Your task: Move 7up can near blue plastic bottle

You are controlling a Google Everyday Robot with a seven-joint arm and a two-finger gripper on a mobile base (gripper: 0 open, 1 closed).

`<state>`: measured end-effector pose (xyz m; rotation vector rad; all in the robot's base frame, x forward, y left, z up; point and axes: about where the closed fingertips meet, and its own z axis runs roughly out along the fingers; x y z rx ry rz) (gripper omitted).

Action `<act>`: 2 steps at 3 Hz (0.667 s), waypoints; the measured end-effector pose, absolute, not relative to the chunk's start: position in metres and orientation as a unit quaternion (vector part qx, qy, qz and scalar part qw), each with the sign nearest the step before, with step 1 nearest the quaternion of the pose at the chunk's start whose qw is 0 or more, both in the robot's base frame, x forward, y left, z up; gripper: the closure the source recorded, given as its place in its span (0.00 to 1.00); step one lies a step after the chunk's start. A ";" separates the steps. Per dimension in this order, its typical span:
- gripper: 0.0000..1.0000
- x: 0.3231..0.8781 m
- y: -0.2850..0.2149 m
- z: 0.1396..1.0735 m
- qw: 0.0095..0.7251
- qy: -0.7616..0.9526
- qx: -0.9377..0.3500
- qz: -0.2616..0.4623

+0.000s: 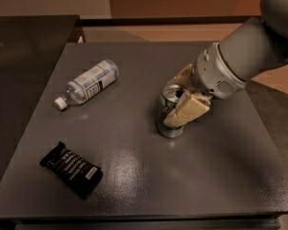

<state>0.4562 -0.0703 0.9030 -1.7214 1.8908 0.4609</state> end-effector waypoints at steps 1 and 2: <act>0.63 0.460 -0.062 0.911 0.269 0.695 -0.644 0.171; 0.87 0.473 -0.046 0.922 0.267 0.697 -0.644 0.170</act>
Offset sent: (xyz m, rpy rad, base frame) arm 0.0367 0.0433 0.0323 -0.0065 0.0072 -0.0038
